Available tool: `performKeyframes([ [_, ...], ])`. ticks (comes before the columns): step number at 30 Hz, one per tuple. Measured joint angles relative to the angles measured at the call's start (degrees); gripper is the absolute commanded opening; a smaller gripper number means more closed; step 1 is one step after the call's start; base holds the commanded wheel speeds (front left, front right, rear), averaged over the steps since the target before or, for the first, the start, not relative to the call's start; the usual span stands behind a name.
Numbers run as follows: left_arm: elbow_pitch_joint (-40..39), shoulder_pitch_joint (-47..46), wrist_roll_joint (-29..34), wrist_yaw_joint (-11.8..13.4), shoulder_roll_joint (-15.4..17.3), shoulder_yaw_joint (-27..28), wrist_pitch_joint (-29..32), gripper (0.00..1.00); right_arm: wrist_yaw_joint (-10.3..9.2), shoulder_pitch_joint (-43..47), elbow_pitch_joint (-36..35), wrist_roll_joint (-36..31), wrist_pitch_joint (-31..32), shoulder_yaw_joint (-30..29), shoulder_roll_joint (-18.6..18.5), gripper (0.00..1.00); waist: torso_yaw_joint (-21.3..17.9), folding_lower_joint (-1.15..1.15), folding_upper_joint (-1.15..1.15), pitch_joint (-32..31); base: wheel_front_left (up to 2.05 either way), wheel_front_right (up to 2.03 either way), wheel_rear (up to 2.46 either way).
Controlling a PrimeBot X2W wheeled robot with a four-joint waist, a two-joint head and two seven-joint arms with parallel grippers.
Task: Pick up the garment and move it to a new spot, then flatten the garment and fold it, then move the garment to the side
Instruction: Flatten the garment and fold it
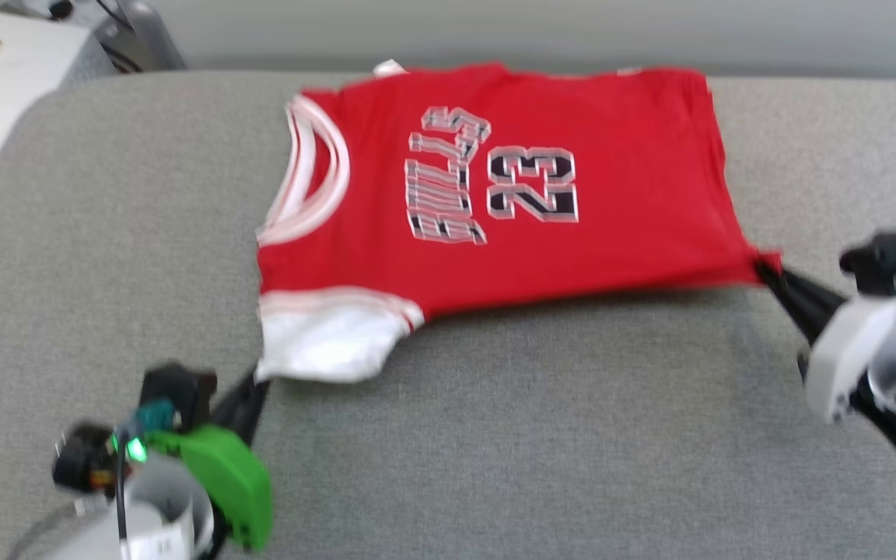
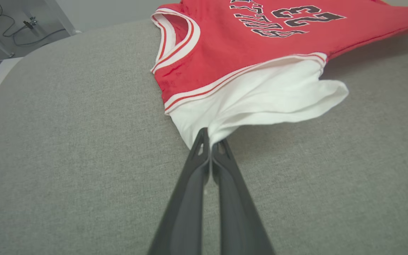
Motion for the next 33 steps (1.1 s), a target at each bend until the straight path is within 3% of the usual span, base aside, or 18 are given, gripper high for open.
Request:
performKeyframes([
  [8,-2.9,13.5,-4.9,3.2,0.0,-2.0,-2.4,0.00,0.01,16.8,-5.6,2.5,2.1,-2.6,-3.7,0.00,0.5,0.00,0.00,-6.4,0.00,0.00,0.00],
  [17,-4.0,21.2,-8.3,4.4,-0.4,-4.0,-3.1,0.00,0.01,34.4,-14.4,2.7,5.6,-12.5,-5.2,0.00,0.5,0.00,0.00,-10.0,0.00,0.00,0.00],
  [23,-4.2,21.8,-8.5,4.5,-0.2,-4.1,-3.3,0.00,0.00,42.7,-20.2,0.8,11.4,-19.8,-4.5,0.00,0.5,0.00,0.00,-9.7,0.00,0.00,0.00],
  [25,-4.1,20.9,-7.1,4.2,-0.2,-4.2,-3.4,0.00,0.00,43.9,-22.6,-0.6,13.5,-24.5,-3.2,0.00,0.6,0.00,0.00,-9.2,0.00,0.00,0.00],
  [33,-3.0,7.9,-2.3,-0.1,0.6,-3.5,0.0,0.00,0.00,43.5,-28.6,-4.5,19.9,-35.3,0.6,0.00,0.3,0.00,0.00,-6.2,0.00,0.00,0.00],
])
